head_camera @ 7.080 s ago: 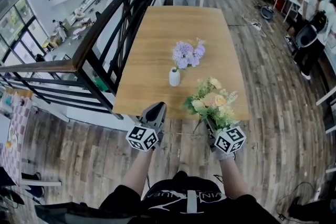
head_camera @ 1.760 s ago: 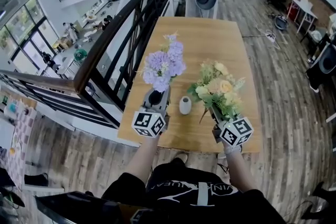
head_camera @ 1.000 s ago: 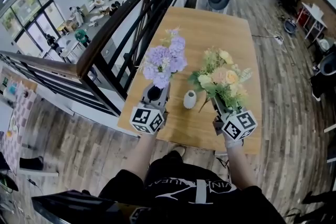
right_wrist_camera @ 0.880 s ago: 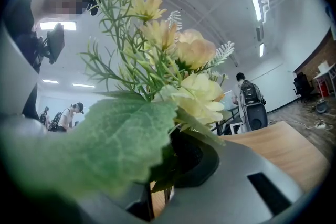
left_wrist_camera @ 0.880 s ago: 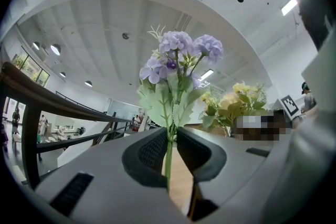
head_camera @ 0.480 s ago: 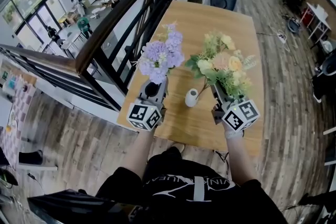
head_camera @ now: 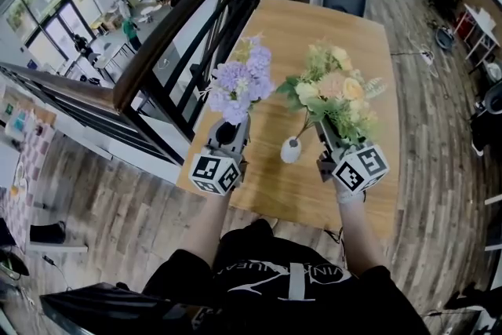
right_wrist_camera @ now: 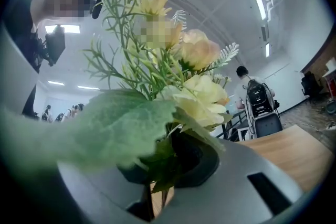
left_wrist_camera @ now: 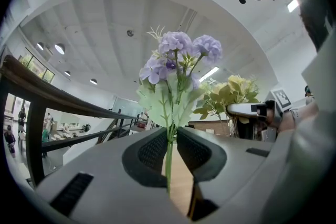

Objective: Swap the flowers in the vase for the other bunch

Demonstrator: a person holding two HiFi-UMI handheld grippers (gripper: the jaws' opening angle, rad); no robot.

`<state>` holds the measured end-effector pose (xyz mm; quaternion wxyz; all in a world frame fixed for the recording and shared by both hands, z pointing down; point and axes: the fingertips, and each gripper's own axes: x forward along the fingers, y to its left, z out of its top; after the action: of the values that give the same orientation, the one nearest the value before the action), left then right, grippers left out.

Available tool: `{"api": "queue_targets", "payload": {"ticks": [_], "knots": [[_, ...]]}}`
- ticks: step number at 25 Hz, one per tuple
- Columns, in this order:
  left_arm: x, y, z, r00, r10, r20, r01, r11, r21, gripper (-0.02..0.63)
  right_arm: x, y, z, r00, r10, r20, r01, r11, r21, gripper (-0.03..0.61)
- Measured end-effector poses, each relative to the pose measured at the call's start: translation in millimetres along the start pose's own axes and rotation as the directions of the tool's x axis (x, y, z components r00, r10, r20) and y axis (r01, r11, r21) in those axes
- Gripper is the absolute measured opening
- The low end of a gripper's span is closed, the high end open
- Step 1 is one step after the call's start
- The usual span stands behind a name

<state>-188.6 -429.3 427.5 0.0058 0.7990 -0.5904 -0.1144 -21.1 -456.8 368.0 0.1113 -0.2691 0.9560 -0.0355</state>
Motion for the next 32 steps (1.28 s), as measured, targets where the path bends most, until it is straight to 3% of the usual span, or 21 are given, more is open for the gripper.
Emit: {"api": "queue_targets", "payload": {"ticks": [7, 20, 32], "knots": [[9.0, 6.0, -5.9, 1.0, -0.007, -0.01, 0.007, 1.0, -0.007, 0.06, 2.2, -5.6, -9.8, 1.0, -0.007, -0.004, 0.007, 1.0, 0.014, 0.058], [6.5, 13.9, -23.0, 0.999, -0.018, -0.046, 0.018, 1.0, -0.017, 0.06, -4.5, 1.2, -89.7, 0.992, -0.035, -0.118, 0.04, 0.998, 0.043, 0.058], [3.9, 13.1, -21.1, 0.998, -0.022, -0.055, 0.021, 1.0, -0.015, 0.06, -7.0, 10.1, -119.7, 0.982, -0.03, -0.186, 0.03, 1.0, -0.002, 0.058]]}}
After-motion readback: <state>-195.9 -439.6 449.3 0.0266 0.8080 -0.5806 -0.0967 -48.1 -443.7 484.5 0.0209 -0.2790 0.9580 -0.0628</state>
